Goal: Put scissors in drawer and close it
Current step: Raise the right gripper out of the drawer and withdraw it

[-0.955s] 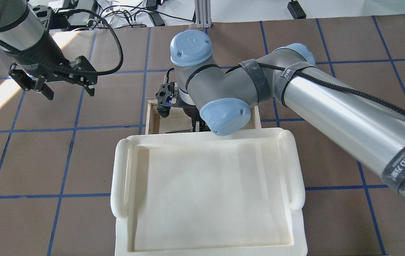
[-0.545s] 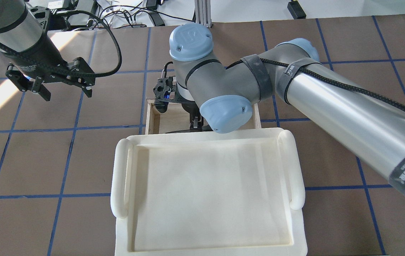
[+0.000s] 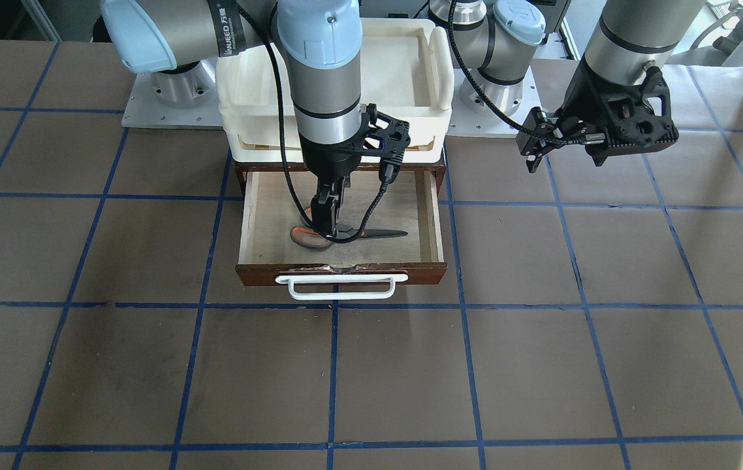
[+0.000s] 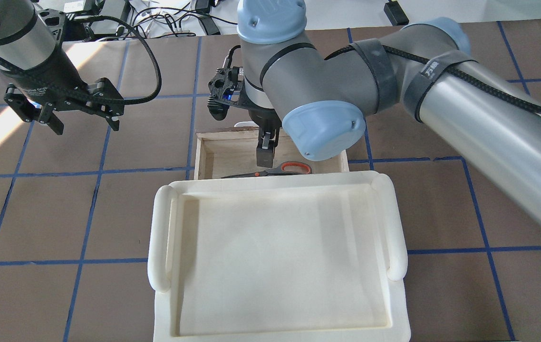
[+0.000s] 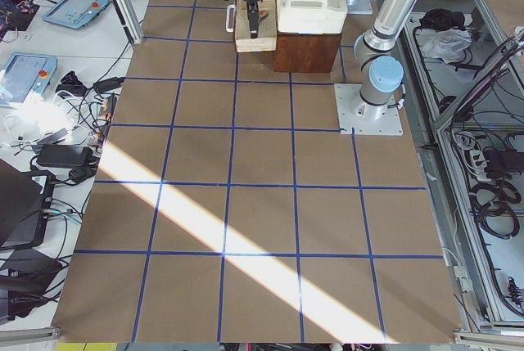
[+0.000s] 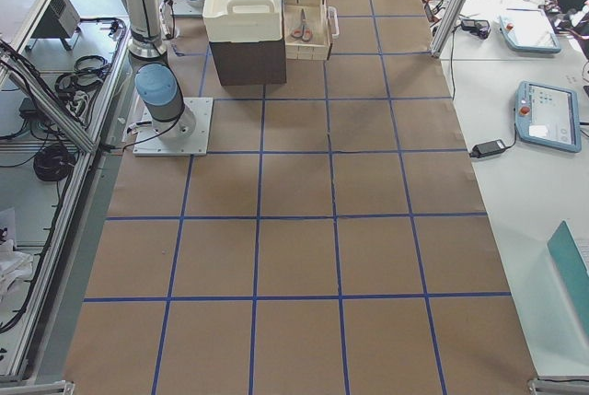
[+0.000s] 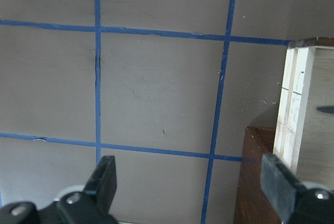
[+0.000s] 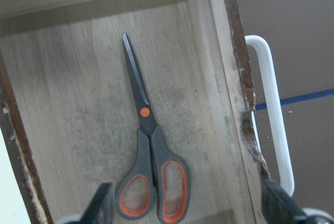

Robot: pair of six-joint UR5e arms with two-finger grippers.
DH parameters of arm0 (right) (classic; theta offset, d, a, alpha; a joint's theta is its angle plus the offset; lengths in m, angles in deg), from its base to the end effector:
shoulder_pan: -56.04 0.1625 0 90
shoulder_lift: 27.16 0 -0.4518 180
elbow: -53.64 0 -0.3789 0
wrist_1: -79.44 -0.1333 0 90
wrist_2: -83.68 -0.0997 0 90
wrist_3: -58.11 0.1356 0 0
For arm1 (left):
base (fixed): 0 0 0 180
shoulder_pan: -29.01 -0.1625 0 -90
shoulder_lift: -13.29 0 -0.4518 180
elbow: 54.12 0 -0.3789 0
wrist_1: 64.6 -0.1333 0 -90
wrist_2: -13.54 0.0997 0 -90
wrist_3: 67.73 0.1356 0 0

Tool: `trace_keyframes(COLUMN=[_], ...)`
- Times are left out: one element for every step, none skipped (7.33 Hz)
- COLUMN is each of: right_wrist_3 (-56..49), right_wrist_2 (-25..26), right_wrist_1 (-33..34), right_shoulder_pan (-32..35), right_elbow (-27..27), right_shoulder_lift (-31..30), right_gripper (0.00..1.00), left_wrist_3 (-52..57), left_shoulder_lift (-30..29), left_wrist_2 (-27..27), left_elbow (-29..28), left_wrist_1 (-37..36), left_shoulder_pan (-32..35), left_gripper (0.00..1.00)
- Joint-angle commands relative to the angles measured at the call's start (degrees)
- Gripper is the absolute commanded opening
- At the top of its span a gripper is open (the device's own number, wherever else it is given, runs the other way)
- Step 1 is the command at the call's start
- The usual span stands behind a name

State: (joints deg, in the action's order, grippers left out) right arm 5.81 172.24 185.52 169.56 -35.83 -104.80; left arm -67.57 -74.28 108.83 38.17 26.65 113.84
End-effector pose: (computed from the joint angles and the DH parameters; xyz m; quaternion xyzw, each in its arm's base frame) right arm 0.3556 -0.4745 0.3984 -0.6143 0.7881 -0.0390 0.0029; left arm -0.0791 -0.4658 0.4779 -0.0432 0.9980 0.0118 0.0456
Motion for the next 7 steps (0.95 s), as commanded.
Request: trace_keyframes(right_wrist_3=[11.55,13.43,21.72,26.15,28.11,34.39,37.68], right_wrist_2=[1.34,2.66,2.76,2.85,2.85,2.5,1.54], right_wrist_1=[-5.25,-8.41,-8.79,-9.66,-12.02,-12.74,-12.48], right_shoulder_pan=[-3.55,-6.18,-9.86,-13.99,-17.25,-19.8,-20.61], right_elbow=[-0.71,-0.71,-0.71,-0.71,-0.71,-0.62,0.16], right_shoulder_lift=[-5.65,-7.94,-10.31,-11.64,-13.31,-13.85,-13.51], right_gripper=[1.0,1.0,1.0,1.0,1.0,1.0,1.0], left_wrist_3=[0.01,0.1,-0.07,0.01,-0.25,-0.25,0.01], left_shoulder_lift=[-1.02,-1.72,-2.16,-1.99,-2.51,-3.65,-5.23], left_wrist_2=[0.25,0.16,-0.01,-0.62,-1.07,-4.29,-6.32], left_elbow=[-0.01,0.16,-0.62,-0.71,-0.71,-0.71,-0.89], left_wrist_1=[-0.2,-0.2,-1.15,-2.56,-2.48,-2.57,-8.31], left_shoulder_pan=[-0.01,-0.18,-0.1,-0.1,-0.1,0.08,0.34], left_gripper=[1.0,1.0,1.0,1.0,1.0,1.0,1.0])
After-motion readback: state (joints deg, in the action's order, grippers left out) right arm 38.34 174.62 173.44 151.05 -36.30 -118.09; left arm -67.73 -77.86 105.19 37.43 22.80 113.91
